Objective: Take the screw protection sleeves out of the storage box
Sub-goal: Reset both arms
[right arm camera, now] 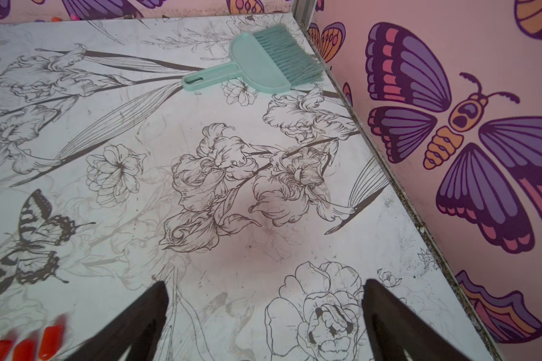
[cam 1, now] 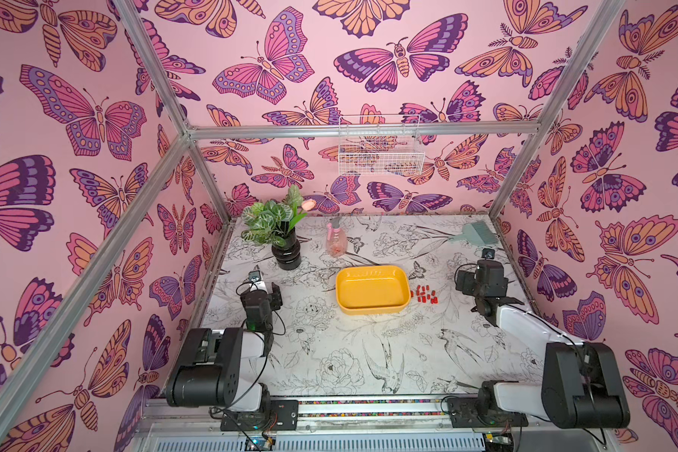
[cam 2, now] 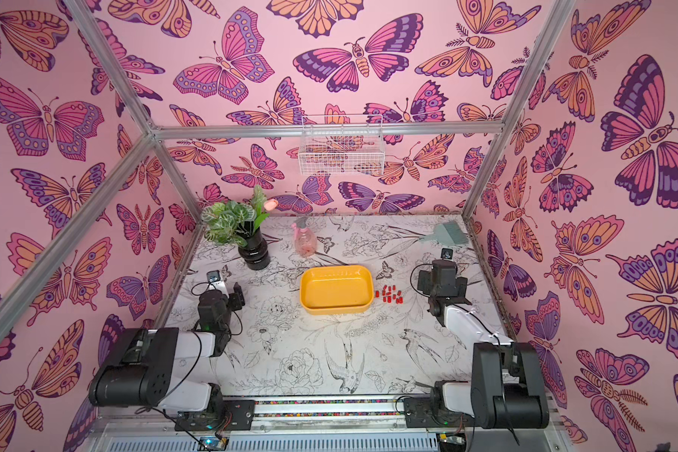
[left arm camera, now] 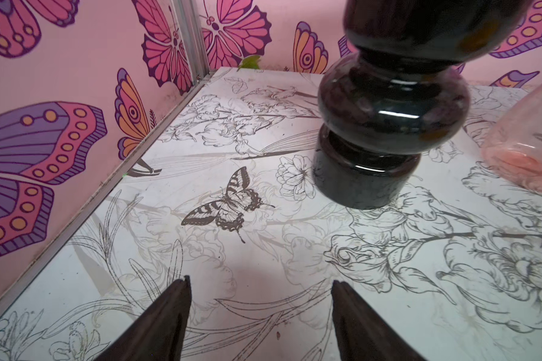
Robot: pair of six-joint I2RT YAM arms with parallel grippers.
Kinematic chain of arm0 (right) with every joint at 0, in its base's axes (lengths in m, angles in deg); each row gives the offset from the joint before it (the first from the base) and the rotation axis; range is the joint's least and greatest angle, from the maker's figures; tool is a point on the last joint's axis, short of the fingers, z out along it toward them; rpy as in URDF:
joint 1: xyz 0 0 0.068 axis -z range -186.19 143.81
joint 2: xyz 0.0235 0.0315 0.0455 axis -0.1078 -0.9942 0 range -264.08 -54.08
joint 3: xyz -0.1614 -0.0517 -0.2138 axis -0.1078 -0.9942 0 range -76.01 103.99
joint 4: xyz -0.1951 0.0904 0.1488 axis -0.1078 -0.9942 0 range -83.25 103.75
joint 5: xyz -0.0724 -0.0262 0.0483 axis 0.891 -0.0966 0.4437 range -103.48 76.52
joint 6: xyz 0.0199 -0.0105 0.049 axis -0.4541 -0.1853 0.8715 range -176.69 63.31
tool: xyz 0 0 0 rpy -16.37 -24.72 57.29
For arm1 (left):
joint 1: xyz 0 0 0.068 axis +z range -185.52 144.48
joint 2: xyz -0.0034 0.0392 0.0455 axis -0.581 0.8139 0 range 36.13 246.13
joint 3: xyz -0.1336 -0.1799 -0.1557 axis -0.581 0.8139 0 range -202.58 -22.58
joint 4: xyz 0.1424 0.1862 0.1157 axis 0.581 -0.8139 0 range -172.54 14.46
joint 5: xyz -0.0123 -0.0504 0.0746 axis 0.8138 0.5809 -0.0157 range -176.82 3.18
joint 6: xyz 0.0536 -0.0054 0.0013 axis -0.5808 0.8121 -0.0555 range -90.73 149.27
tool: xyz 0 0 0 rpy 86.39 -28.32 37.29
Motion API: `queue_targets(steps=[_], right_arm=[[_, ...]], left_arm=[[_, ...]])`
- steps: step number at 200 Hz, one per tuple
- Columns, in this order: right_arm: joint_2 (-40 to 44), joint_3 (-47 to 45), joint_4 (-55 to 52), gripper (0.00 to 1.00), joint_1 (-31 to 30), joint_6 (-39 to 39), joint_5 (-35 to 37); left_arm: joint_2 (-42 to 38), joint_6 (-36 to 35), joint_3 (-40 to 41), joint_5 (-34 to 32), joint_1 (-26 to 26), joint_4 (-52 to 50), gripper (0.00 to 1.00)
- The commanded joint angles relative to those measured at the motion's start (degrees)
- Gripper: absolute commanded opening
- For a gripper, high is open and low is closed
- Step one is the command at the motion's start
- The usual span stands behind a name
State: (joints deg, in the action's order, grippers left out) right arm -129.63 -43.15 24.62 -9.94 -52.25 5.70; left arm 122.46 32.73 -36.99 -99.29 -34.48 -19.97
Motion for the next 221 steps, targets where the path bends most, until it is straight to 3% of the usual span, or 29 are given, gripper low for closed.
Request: queue_targets(steps=[1, 14, 19, 23, 25, 105, 221], right_arm=[[-0.03, -3.25, 10.77, 0.99, 0.57, -0.15, -0.55], [0.23, -4.83, 13.91, 0.99, 0.53, -0.23, -1.20], [0.14, -5.21, 14.70, 0.99, 0.52, -0.13, -1.50], [0.05, -5.52, 15.10, 0.99, 0.54, -0.30, -2.06], [0.01, -5.70, 15.44, 0.99, 0.57, -0.36, -2.26], [-4.56, -9.04, 28.90, 0.99, 0.56, -0.94, -5.80], [-10.55, -11.10, 37.70, 0.99, 0.61, -1.64, -6.60]], left_arm=[[2.07, -0.24, -0.32, 7.18, 0.64, 6.25, 0.71], [1.51, -1.67, -1.79, 10.18, 0.63, 2.61, 0.71], [1.60, -2.32, -2.33, 11.48, 0.66, 1.74, 0.81], [1.70, -2.76, -2.60, 12.28, 0.63, 1.31, 0.98], [1.73, -2.96, -2.80, 12.57, 0.65, 1.17, 1.00], [1.74, -2.85, -3.03, 12.21, 0.46, 0.77, 1.00], [2.05, -3.65, -6.73, 13.17, 0.28, -4.31, 1.00]])
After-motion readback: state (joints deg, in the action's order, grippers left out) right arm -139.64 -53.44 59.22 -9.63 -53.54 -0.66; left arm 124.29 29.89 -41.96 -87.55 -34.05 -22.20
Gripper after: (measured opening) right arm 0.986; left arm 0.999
